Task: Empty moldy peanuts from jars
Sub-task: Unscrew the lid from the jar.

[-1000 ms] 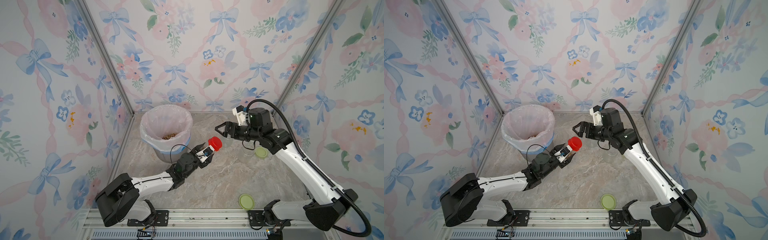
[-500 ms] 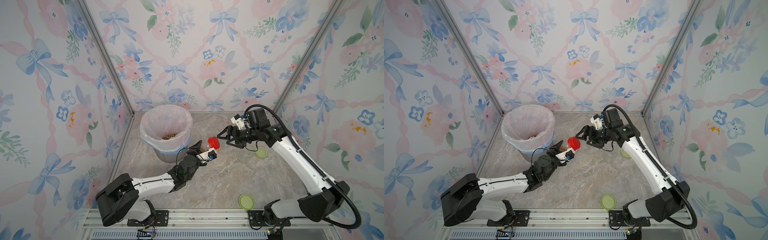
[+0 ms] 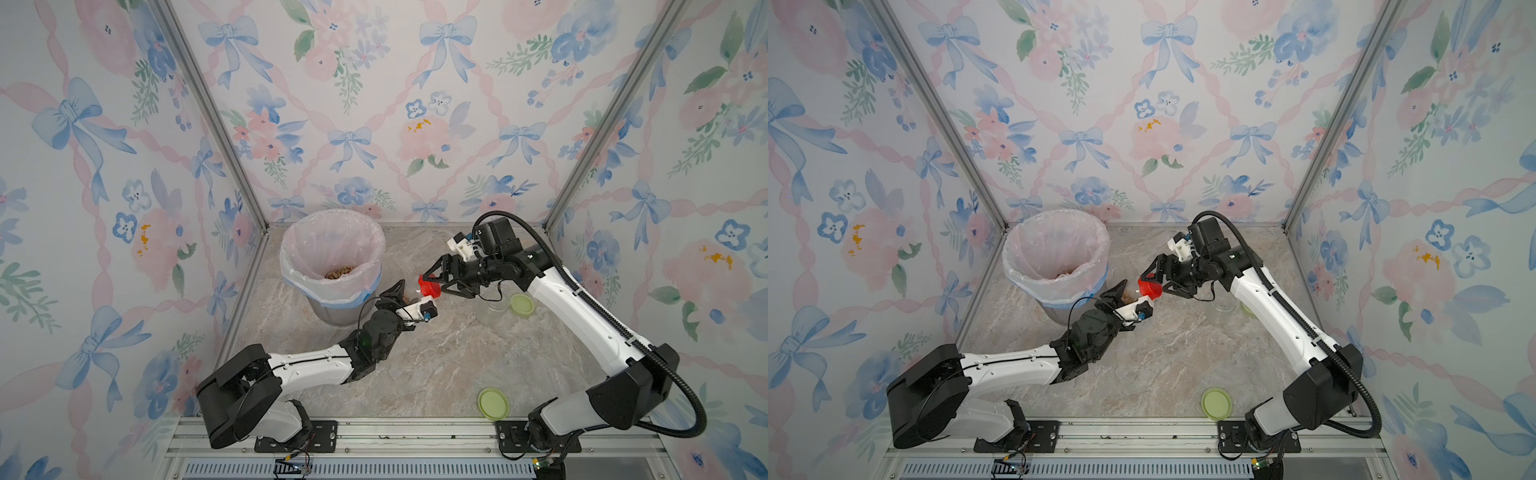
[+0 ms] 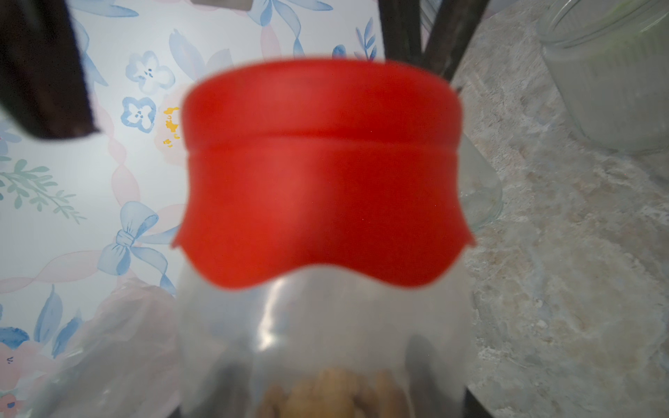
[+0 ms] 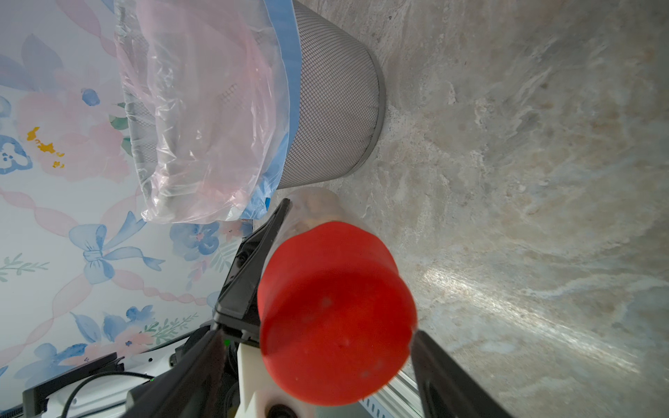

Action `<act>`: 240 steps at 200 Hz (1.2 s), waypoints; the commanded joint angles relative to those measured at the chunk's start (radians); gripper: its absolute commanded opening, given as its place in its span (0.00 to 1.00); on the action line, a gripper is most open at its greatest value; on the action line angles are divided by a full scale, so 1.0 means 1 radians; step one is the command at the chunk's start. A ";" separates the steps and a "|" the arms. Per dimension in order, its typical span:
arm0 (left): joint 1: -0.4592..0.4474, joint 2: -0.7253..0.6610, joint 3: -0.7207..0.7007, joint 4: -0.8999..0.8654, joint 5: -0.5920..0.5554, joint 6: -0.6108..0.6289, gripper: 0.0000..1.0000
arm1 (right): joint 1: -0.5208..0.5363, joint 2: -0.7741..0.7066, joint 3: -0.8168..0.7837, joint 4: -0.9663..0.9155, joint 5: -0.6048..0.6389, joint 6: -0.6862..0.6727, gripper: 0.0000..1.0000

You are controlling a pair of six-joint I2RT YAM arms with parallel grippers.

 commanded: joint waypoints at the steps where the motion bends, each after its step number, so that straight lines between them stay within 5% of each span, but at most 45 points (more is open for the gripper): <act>1: -0.007 0.014 0.044 0.038 0.001 0.014 0.11 | 0.027 0.019 -0.005 0.013 -0.018 -0.009 0.81; 96: -0.006 -0.001 0.049 0.038 0.000 0.014 0.10 | 0.035 0.034 -0.042 0.019 0.044 -0.046 0.80; 146: -0.005 0.009 0.049 0.039 -0.009 0.015 0.11 | 0.033 0.015 -0.031 0.017 0.037 -0.058 0.67; 184: -0.001 -0.041 0.028 0.033 0.093 -0.063 0.12 | 0.027 0.007 -0.008 -0.023 0.023 -0.313 0.55; 240: 0.044 -0.202 -0.035 -0.077 0.561 -0.348 0.14 | 0.040 0.012 0.056 -0.122 -0.020 -0.822 0.58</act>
